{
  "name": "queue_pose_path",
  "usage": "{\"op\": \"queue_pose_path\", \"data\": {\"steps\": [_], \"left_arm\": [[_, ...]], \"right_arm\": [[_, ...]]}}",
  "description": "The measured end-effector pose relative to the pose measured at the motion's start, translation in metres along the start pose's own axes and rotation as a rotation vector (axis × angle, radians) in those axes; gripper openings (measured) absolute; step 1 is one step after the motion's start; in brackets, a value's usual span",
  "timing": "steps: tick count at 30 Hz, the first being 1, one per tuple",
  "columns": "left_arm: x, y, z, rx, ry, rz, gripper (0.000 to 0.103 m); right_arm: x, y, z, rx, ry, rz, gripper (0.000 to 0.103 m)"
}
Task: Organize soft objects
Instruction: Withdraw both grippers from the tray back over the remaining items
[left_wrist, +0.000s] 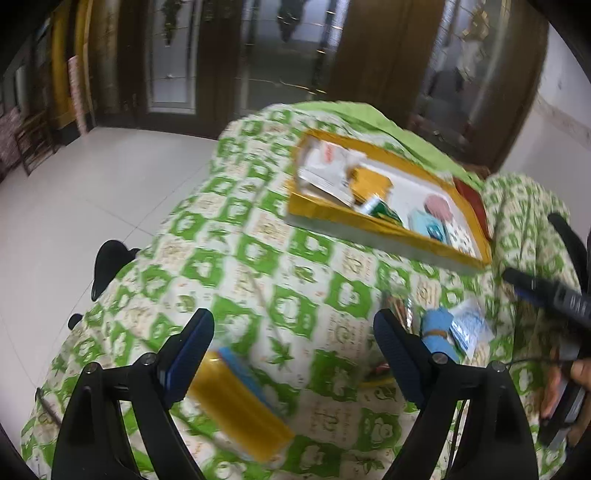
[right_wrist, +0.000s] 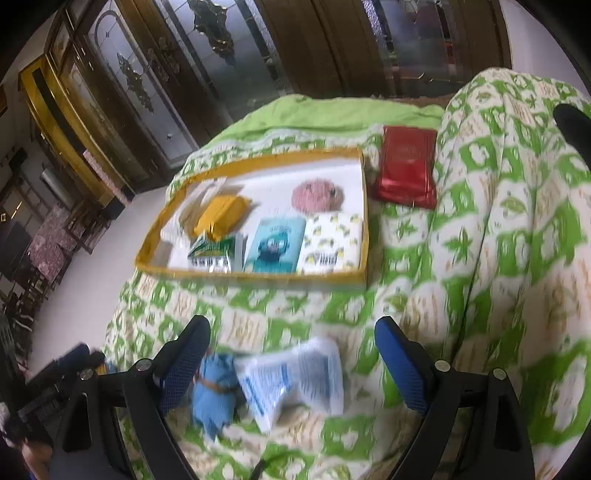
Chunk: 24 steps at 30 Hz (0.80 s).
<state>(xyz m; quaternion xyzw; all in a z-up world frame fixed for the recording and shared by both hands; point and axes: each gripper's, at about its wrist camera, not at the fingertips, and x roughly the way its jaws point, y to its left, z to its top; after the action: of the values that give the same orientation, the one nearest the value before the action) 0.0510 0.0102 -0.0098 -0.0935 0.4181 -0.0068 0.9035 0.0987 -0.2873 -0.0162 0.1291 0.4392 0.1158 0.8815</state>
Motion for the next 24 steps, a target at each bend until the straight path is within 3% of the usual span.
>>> {"op": "queue_pose_path", "data": {"steps": [8, 16, 24], "left_arm": [[-0.005, 0.018, -0.005, -0.068, 0.005, -0.008, 0.088], [0.009, -0.023, -0.02, 0.04, 0.073, -0.071, 0.088], [0.019, -0.045, -0.03, 0.115, 0.11, -0.08, 0.088]], "right_arm": [[0.004, 0.001, -0.011, -0.024, 0.046, -0.015, 0.093], [0.013, 0.005, -0.014, -0.054, 0.085, -0.033, 0.093], [0.019, 0.006, -0.016, -0.062, 0.111, -0.04, 0.093]]}}
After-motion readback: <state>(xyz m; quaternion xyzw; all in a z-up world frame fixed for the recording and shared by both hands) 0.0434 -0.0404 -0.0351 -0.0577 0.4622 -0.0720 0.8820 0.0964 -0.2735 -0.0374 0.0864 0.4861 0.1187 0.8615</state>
